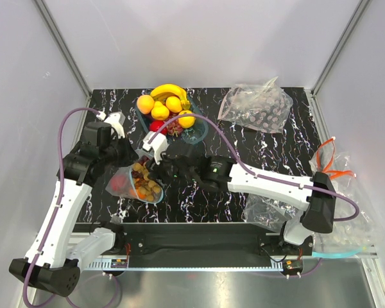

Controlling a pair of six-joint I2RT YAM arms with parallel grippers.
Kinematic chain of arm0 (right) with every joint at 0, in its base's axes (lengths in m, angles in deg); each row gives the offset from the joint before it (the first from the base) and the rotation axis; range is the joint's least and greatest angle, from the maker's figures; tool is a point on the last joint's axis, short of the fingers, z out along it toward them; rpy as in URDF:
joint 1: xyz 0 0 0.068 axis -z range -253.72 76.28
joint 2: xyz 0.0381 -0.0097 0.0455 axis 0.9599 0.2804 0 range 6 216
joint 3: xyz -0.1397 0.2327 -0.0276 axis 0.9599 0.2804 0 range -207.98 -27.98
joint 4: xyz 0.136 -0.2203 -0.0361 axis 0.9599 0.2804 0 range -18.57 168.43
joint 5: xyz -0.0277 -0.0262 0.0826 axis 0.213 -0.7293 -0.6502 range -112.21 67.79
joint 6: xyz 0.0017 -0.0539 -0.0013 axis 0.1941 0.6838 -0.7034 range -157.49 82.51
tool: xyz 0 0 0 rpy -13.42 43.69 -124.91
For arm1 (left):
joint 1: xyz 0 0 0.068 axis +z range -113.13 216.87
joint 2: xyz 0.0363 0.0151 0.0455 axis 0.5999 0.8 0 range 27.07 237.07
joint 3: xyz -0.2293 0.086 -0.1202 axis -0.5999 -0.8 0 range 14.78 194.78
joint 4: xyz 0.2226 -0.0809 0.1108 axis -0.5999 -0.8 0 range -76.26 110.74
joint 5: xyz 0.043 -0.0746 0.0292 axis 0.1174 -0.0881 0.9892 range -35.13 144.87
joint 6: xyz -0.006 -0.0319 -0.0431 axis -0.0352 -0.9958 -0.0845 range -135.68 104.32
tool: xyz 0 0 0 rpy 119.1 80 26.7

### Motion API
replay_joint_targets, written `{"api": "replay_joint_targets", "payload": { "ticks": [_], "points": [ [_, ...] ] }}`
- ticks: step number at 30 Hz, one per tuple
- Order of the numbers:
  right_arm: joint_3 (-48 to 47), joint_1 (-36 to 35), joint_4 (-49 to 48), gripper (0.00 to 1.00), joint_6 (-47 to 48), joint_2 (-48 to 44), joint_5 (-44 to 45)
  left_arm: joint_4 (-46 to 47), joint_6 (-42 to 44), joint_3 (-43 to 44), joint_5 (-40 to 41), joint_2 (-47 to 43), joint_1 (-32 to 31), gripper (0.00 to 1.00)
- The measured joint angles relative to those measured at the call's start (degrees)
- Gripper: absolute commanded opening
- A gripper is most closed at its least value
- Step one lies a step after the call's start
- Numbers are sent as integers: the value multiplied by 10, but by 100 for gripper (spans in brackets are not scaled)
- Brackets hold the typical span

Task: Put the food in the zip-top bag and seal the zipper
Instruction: Place the fake fruit in the zipper food storage bag, then adjust the zipper food storage bag at the center of the board.

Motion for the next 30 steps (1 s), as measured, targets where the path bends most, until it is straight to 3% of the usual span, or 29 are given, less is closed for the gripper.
{"api": "replay_joint_targets", "payload": {
  "ticks": [9,21,27,29,30],
  "points": [
    [62,7,31,38,-78,-39,3,0,0,0,0,0,3,9],
    [110,7,-22,42,-155,7,-5,0,3,0,4,0,3,9],
    [109,7,-34,30,-165,35,14,0,4,0,6,0,4,9],
    [109,7,-34,21,-167,39,23,0,4,0,7,0,4,9],
    [109,7,-34,11,-168,39,29,0,4,0,7,0,4,9]
  ]
}}
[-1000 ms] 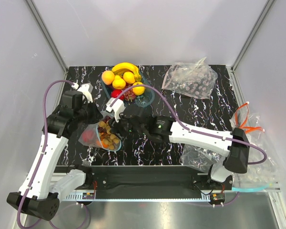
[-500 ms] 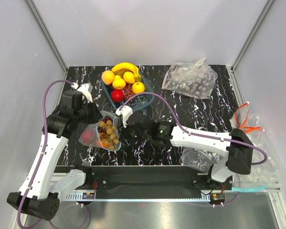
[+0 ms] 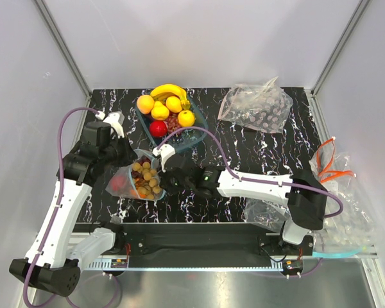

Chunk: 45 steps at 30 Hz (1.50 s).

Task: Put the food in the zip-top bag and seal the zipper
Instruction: Adjust the zipper food storage bag at the center of the board.

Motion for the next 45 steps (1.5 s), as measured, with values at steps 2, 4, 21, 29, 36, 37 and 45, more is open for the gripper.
{"api": "replay_joint_targets", "payload": {
  "ticks": [2,4,21,29,36,37,45],
  "points": [
    [0,0,0,5,-3,0,14,0,0,1,2,0,0,9],
    [0,0,0,0,-6,0,27,-2,3,4,4,0,0,9],
    [-63,0,31,0,16,-93,71,-25,9,38,33,-21,5,11],
    [-127,-3,66,0,40,-32,58,-19,3,19,13,-22,5,10],
    [-111,-9,120,0,7,-19,122,-1,2,14,3,-27,5,9],
    [-99,-9,123,0,-5,-26,136,2,1,12,3,-30,5,9],
    [-48,-9,170,0,-94,-78,229,20,-6,10,-10,-45,5,9]
  ]
}}
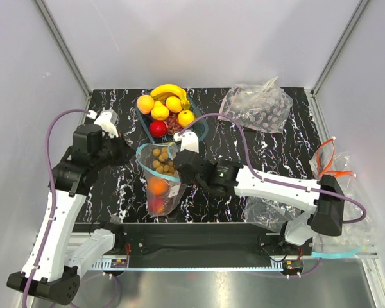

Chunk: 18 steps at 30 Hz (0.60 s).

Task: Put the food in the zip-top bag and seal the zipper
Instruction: Adjust the zipper food storage bag at the center of the board.

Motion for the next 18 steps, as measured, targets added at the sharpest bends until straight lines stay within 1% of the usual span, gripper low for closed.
{"api": "replay_joint_targets", "payload": {
  "ticks": [3,7,14,18],
  "points": [
    [17,0,-2,0,-12,-20,18,11,0,-8,-10,-2,0,9],
    [50,0,-25,0,-2,-62,23,19,0,-23,-23,-7,0,9],
    [52,0,-77,0,63,-96,21,21,1,-23,-27,-19,0,9],
    [47,0,-91,0,106,-92,-1,20,1,5,-21,-27,0,11]
  ]
}}
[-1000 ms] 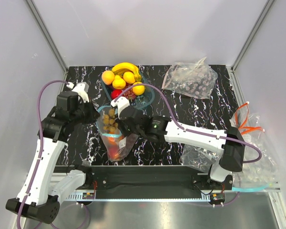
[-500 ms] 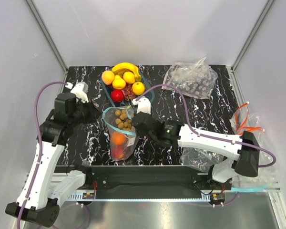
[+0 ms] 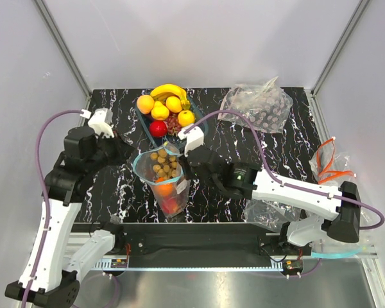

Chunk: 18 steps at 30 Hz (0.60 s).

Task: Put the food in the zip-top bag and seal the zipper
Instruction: Adjust the zipper food storage bag at the center of the board.

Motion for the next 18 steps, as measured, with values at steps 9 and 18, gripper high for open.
{"api": "replay_joint_targets", "payload": {
  "ticks": [9,18],
  "points": [
    [-87,-26,14,0,49,93,-57,56,2,-9,-32,-33,0,12],
    [-68,-13,62,0,-14,148,-53,86,7,-100,-85,11,-19,39]
  ]
}}
